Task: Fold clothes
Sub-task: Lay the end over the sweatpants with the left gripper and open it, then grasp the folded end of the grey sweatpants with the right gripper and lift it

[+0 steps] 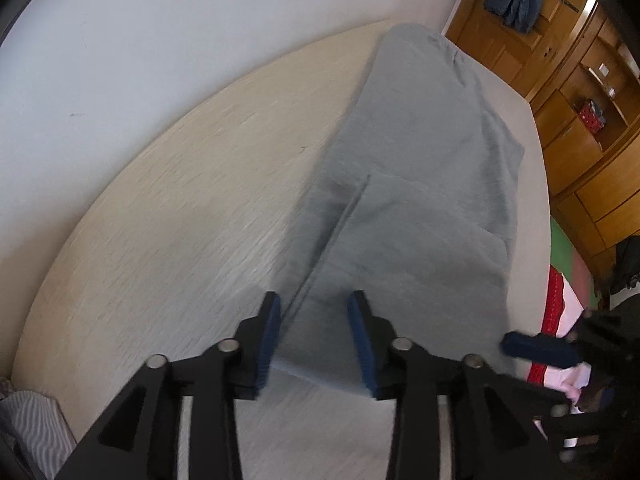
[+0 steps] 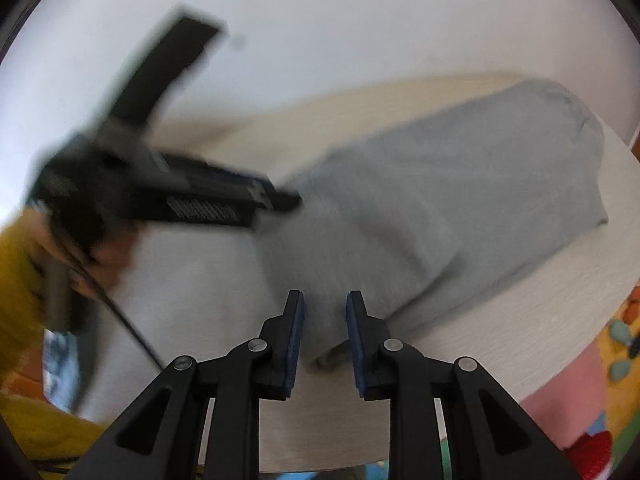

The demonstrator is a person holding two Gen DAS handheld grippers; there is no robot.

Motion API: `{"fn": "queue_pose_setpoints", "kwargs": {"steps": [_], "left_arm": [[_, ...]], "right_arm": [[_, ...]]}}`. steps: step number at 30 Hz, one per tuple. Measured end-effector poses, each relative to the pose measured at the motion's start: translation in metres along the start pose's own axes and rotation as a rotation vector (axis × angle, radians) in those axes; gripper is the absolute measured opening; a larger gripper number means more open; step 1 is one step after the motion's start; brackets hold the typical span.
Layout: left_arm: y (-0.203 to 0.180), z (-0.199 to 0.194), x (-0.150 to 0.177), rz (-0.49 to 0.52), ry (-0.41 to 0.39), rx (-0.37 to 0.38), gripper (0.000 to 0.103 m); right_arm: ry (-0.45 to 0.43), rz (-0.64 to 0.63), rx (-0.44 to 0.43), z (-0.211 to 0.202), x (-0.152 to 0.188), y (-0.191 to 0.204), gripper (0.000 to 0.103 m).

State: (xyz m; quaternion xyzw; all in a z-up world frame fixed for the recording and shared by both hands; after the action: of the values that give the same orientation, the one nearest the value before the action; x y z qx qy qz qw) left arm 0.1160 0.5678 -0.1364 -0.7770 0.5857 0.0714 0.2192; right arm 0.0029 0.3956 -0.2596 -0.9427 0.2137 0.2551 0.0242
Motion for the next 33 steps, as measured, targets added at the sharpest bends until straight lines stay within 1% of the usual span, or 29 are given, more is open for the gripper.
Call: {"fn": "queue_pose_setpoints", "kwargs": {"steps": [3,6,10,13,14,15,17,21,23,30,31,32,33], "left_arm": [[0.002,-0.003,0.01,-0.011,0.016,0.023,0.037],[-0.006,-0.01,0.033,0.014,0.03,0.05,0.038],[-0.018,-0.019,0.065,0.048,0.049,0.086,0.039],[-0.019,-0.029,0.08,0.036,0.053,0.126,0.039],[-0.02,-0.032,0.084,0.032,0.054,0.14,0.039],[-0.018,-0.036,0.083,0.043,0.051,0.137,0.039],[-0.016,-0.045,0.083,0.071,0.044,0.128,0.039],[-0.013,-0.05,0.093,0.17,0.07,0.091,0.039],[-0.006,-0.048,0.091,0.193,0.09,0.085,0.039],[-0.018,-0.042,0.102,0.267,0.1,0.12,0.039],[-0.02,-0.041,0.103,0.282,0.099,0.115,0.039],[-0.022,-0.04,0.102,0.292,0.097,0.111,0.039],[-0.023,-0.04,0.102,0.3,0.096,0.106,0.039]], "right_arm": [[0.034,0.045,-0.014,0.002,0.012,-0.008,0.024],[0.053,0.074,-0.013,-0.003,0.023,-0.018,0.028],[0.049,0.082,0.01,-0.017,0.038,-0.025,0.029],[0.019,0.084,0.022,-0.034,0.045,-0.024,0.033],[0.011,0.079,0.024,-0.037,0.046,-0.022,0.037],[0.004,0.073,0.027,-0.041,0.048,-0.021,0.043],[-0.002,0.059,0.034,-0.042,0.054,-0.016,0.048],[0.025,0.044,0.058,-0.03,0.06,-0.006,0.048],[0.033,0.038,0.07,-0.024,0.062,-0.004,0.048],[0.004,0.023,0.149,-0.012,0.058,-0.007,0.048],[-0.002,0.022,0.157,-0.011,0.057,-0.008,0.048],[-0.007,0.022,0.169,-0.01,0.055,-0.01,0.044],[-0.01,0.023,0.183,-0.01,0.054,-0.012,0.034]]}}
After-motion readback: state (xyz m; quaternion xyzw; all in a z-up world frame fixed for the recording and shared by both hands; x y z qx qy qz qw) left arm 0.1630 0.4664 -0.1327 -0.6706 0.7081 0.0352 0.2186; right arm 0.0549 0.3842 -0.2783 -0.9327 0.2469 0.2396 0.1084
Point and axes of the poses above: each gripper's, at about its wrist camera, not at the fingertips, and z roughly the way its jaws point, y to its left, x to its underside, the point moved 6 cm from there along z, roughly the way its jaws point, and after that the axes turned 8 degrees about x, right-handed, at the moved point
